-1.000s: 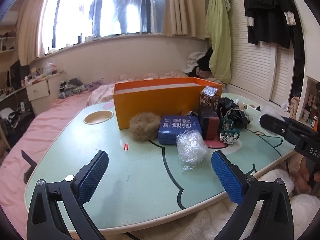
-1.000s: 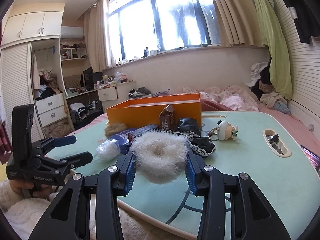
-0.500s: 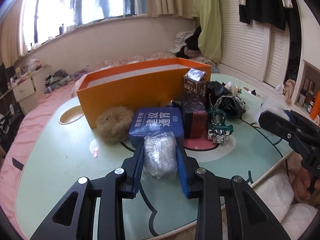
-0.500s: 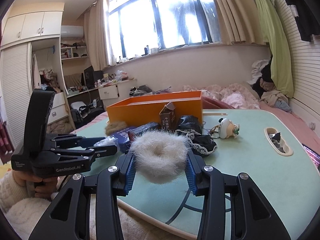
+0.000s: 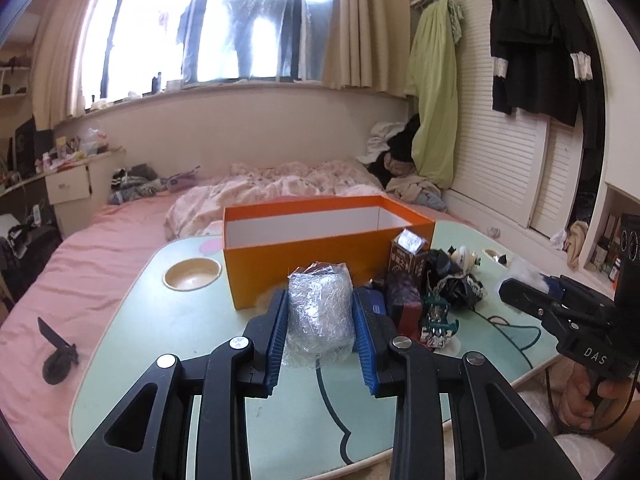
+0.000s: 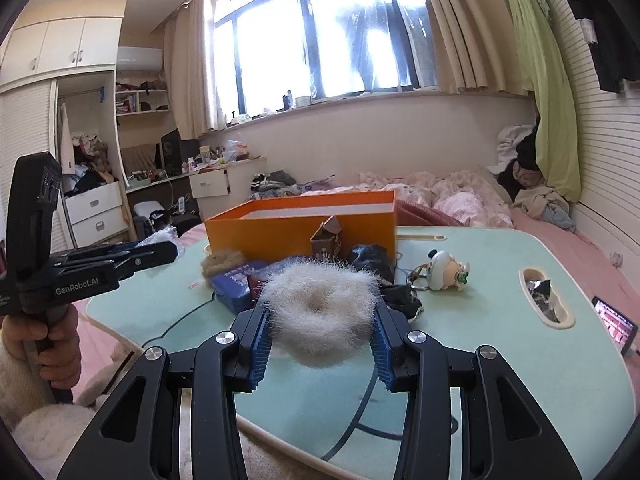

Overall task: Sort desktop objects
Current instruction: 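Carry the pompom and bag over the orange box while both grippers open to drop them, then withdraw both grippers from the orange box back over the table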

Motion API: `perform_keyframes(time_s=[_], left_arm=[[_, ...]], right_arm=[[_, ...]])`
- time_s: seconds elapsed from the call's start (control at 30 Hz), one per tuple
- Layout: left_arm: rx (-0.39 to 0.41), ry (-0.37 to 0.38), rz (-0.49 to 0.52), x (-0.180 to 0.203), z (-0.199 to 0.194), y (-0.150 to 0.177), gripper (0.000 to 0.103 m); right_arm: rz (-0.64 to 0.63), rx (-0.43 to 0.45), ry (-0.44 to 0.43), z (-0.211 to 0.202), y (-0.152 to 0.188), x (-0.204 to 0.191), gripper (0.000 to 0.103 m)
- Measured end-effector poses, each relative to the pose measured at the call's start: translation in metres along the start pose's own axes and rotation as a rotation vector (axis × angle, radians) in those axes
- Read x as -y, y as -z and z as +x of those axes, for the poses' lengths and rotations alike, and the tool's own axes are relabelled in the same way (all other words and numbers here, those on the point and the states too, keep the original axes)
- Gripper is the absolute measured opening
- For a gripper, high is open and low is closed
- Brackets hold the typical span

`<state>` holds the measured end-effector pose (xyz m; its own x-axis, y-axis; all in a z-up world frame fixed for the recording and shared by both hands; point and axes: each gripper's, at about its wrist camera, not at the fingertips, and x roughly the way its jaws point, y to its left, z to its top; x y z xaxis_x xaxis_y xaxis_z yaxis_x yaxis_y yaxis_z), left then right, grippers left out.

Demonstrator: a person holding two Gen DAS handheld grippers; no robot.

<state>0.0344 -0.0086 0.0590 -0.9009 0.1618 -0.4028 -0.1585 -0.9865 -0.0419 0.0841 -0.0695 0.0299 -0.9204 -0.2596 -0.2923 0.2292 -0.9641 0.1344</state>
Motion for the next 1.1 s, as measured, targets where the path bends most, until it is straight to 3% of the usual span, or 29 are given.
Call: perform_keyframes(time_s=[0.3,0.43,0.53,0.57,0.6,0.67,0.7,0.73,0.77,0.83,0.97,1.1], left_arm=[[0.024,0.046,-0.026,-0.002,0.028,-0.078,0.031],[-0.032,0.066,-0.077,-0.004,0.065,-0.1,0.031],[-0.068,0.023,-0.093,-0.007,0.095,-0.105,0.031],[-0.088,0.005,-0.104,-0.01,0.106,-0.103,0.042],[-0.127,-0.002,-0.121,-0.013,0.12,-0.1,0.065],[-0.2,-0.038,-0.175,-0.025,0.141,-0.087,0.074],[-0.232,-0.014,-0.212,-0.032,0.15,-0.079,0.075],[-0.263,0.028,-0.254,-0.037,0.158,-0.07,0.075],[-0.254,0.018,-0.24,-0.037,0.158,-0.066,0.078],[-0.232,-0.038,-0.174,-0.03,0.155,-0.063,0.083],[-0.233,0.013,-0.198,-0.034,0.151,-0.061,0.083],[-0.133,0.051,-0.259,-0.045,0.129,-0.073,0.083]], right_arm=[[0.05,0.035,-0.007,0.021,-0.068,0.013,0.044],[0.09,-0.017,0.011,0.061,-0.093,0.019,0.044],[0.099,-0.09,0.022,0.093,-0.102,0.021,0.044],[0.092,-0.125,0.024,0.104,-0.103,0.021,0.046],[0.075,-0.164,0.043,0.117,-0.102,0.02,0.048],[0.049,-0.287,0.124,0.144,-0.092,0.021,0.065],[0.063,-0.358,0.16,0.157,-0.083,0.026,0.069],[0.044,-0.329,0.184,0.157,-0.079,0.026,0.072],[0.027,-0.325,0.199,0.157,-0.075,0.025,0.074],[0.06,-0.404,0.15,0.164,-0.065,0.028,0.075],[0.166,-0.39,0.108,0.159,-0.06,0.042,0.076],[0.218,-0.304,0.121,0.135,-0.063,0.053,0.076]])
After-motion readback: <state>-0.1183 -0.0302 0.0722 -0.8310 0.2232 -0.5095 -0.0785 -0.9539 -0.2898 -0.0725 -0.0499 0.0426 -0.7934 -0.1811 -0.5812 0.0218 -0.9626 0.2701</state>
